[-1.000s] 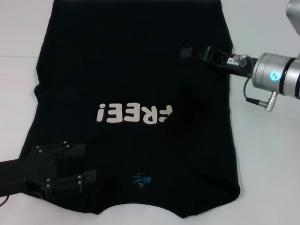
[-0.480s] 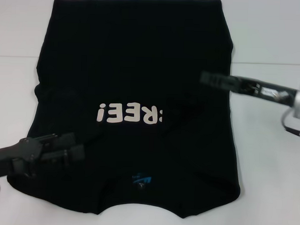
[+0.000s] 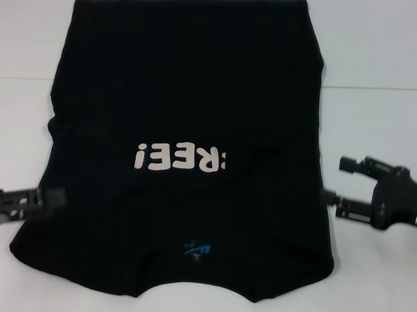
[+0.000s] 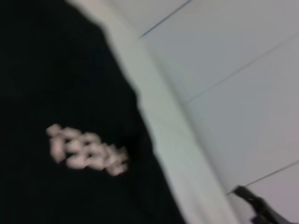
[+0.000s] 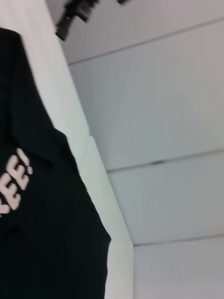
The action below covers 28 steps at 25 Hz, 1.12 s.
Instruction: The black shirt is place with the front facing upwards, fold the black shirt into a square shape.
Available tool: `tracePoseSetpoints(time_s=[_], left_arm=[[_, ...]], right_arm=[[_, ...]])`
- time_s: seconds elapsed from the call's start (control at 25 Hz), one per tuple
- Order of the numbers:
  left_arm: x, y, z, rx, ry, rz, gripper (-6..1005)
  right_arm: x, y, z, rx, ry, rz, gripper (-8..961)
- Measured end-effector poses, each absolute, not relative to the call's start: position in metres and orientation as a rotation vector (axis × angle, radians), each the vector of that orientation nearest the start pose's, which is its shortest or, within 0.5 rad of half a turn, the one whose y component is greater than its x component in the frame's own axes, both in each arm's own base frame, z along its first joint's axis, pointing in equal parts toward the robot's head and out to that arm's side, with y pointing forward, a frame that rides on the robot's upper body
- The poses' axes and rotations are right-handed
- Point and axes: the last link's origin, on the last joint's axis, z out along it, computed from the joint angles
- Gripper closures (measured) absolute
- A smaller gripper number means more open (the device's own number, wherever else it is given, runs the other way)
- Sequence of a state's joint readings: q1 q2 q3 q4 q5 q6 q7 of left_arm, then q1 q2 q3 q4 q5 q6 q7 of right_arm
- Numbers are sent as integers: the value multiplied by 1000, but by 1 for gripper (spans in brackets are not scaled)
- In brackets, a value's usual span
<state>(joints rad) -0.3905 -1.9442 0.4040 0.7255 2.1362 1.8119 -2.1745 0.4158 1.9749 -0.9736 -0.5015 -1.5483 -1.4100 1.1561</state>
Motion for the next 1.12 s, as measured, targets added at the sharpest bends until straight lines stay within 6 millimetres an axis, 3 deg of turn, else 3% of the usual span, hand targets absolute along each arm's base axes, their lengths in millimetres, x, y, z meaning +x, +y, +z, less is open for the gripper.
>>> tracePoseSetpoints(time_s=[0.12,0.2,0.44,0.64,0.8,1.12], left_arm=[[-339,279,103,-2153,-1955,-538,263],[-339,280,107,-2132,-1969,-487,263],[-327,298,121,-2004,-1981,-116,263],[-326,308,120,-1899,-2031,-12,263],[-335,311,111,-1843,-2122,-64,263],[-345,317,101,-1799,-2122,-72,263]], right_arm=[[300,312,0,-2578,494,722,89],[300,308,-7,-2595,471,702,88],[303,306,-15,-2600,440,668,87],[304,303,-15,-2598,454,670,88],[307,300,-16,-2597,465,671,88],[308,297,-14,-2600,467,676,87]])
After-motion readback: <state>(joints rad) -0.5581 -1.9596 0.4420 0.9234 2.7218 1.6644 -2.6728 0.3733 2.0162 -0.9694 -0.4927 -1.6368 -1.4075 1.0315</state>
